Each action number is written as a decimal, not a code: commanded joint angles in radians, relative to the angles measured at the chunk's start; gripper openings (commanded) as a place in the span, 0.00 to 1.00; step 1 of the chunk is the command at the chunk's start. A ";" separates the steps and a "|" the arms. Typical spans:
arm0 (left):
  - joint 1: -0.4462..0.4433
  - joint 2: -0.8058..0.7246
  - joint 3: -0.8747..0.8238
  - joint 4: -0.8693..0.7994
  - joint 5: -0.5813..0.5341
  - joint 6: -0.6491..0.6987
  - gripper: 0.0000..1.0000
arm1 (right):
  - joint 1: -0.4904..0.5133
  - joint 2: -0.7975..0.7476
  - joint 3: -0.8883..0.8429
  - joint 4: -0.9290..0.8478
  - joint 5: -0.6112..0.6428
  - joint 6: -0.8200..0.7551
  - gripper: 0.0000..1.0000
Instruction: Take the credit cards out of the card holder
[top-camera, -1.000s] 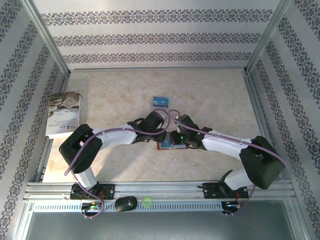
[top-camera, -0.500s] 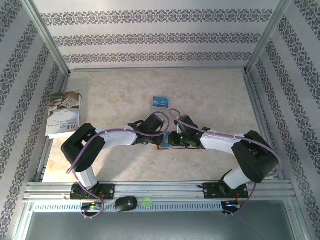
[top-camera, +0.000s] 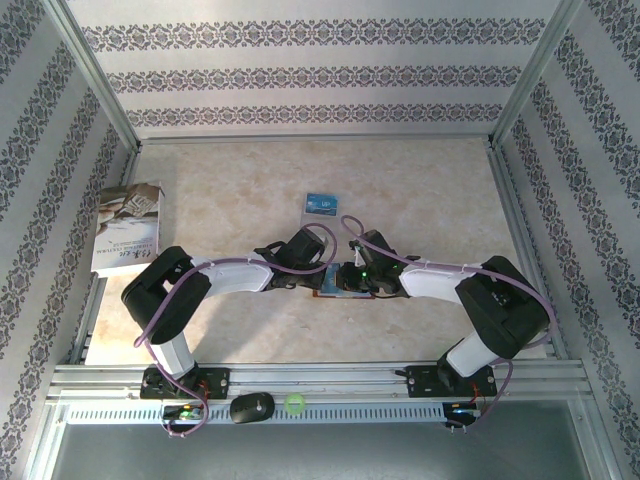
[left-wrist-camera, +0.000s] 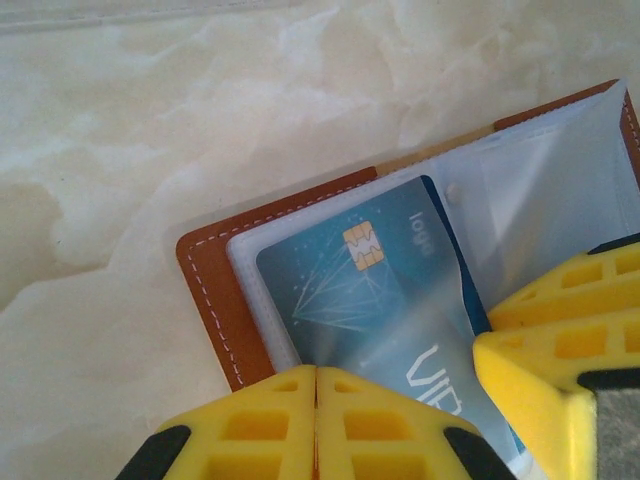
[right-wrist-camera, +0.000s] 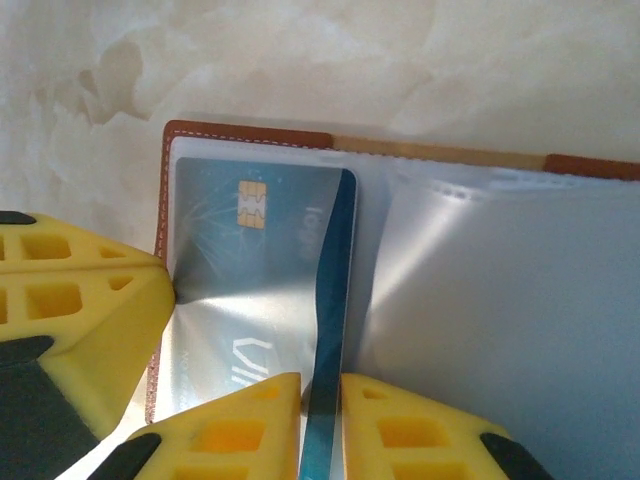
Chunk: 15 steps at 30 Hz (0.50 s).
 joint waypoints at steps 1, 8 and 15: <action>0.012 0.014 -0.031 -0.023 0.008 -0.012 0.09 | -0.002 0.018 -0.020 0.042 -0.028 0.025 0.13; 0.025 -0.006 -0.060 -0.020 0.001 -0.017 0.10 | -0.005 -0.039 -0.056 0.014 0.067 0.043 0.00; 0.040 -0.022 -0.077 -0.018 0.007 -0.020 0.11 | -0.005 -0.114 -0.089 -0.045 0.159 0.058 0.00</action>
